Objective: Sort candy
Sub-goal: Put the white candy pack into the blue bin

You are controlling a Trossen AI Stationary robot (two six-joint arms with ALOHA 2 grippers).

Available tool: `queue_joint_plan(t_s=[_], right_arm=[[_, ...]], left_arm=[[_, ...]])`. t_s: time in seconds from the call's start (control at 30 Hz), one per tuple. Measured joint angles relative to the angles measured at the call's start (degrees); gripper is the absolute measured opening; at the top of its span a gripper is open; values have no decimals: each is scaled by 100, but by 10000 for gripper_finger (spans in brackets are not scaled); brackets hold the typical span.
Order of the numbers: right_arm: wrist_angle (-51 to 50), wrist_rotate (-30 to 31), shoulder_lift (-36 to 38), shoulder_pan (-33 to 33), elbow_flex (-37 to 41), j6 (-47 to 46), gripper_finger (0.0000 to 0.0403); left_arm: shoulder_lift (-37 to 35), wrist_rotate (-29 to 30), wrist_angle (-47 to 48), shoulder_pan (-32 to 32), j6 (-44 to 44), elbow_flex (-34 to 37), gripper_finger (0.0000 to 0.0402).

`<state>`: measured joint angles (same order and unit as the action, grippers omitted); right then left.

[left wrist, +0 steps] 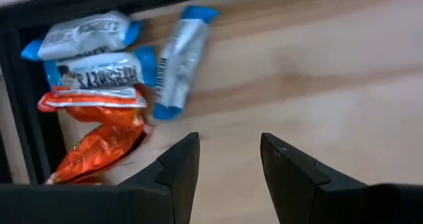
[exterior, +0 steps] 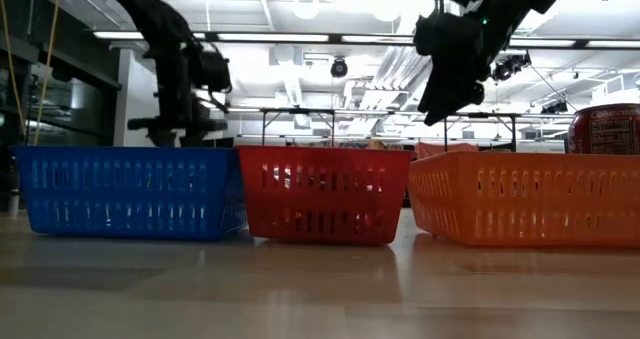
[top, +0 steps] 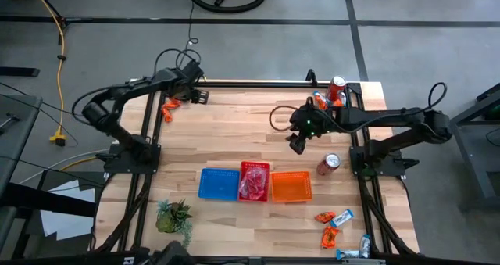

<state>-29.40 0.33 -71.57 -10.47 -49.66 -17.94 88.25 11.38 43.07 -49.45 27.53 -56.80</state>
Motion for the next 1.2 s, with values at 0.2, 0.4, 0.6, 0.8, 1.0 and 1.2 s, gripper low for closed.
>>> queue_joint_plan(t_s=[0.2, 0.4, 0.6, 0.8, 1.0, 1.2], right_arm=[[62, -478, 0, -437, -7, 610, 216], [62, -595, 0, -647, -7, 792, 216], [62, -595, 0, -719, -9, 791, 216], [56, -595, 0, -718, -10, 780, 216], [53, -593, 11, -718, -12, 839, 216], [51, -476, 330, -740, -14, 924, 216]], left_arm=[[569, 468, -296, -164, 360, 0, 149], [1058, 809, -511, -236, 532, 0, 149], [1465, 1024, -844, -234, 377, -6, 149], [1604, 1197, -807, -133, 91, -187, 118], [1340, 864, -695, -108, -171, -293, 13], [450, 717, -366, 165, -461, -293, 3]])
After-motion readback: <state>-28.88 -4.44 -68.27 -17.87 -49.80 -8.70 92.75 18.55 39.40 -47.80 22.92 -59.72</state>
